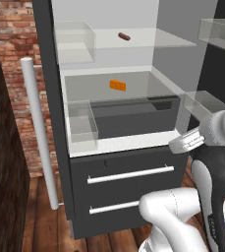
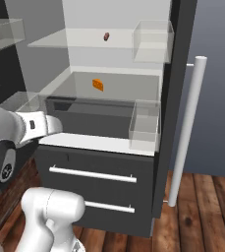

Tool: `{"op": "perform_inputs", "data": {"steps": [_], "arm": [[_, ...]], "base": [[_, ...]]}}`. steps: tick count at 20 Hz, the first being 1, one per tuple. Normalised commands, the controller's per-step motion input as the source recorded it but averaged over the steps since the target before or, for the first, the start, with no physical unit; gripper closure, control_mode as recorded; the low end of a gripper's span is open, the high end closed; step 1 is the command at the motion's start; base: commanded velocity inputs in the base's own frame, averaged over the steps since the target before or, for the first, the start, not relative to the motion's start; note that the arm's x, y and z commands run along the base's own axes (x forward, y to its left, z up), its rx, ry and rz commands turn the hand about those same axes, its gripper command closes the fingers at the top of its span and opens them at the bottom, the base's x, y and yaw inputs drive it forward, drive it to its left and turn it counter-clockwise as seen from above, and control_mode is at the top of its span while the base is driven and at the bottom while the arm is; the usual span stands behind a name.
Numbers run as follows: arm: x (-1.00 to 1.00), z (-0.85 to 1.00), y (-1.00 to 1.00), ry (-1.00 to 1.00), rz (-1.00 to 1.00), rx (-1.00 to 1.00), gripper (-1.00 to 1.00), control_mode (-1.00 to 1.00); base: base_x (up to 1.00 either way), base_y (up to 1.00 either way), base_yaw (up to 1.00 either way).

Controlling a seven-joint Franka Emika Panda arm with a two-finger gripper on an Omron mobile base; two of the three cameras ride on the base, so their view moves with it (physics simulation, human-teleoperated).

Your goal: Retrieve the sausage and cheese from the fridge and place them on the cutting board on the counter.

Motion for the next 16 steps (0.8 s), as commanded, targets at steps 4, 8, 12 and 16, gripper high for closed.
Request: {"op": "perform_inputs", "data": {"steps": [4,8,12,16], "arm": [[-0.16,0.48,-0.03,-0.22,-0.14,0.0,-1.0,-1.0],[-0.01,0.82,0.0,-0.02,-0.08,-0.01,-1.0,-1.0],[-0.08,0.56,-0.03,0.0,-0.04,-0.02,-1.0,-1.0],[-0.03,0.03,-0.09,-0.04,0.15,0.0,-1.0,-1.0]], "base": [[0.0,0.0,0.0],[0.0,0.0,0.0],[0.0,0.0,0.0],[0.0,0.0,0.0]]}}
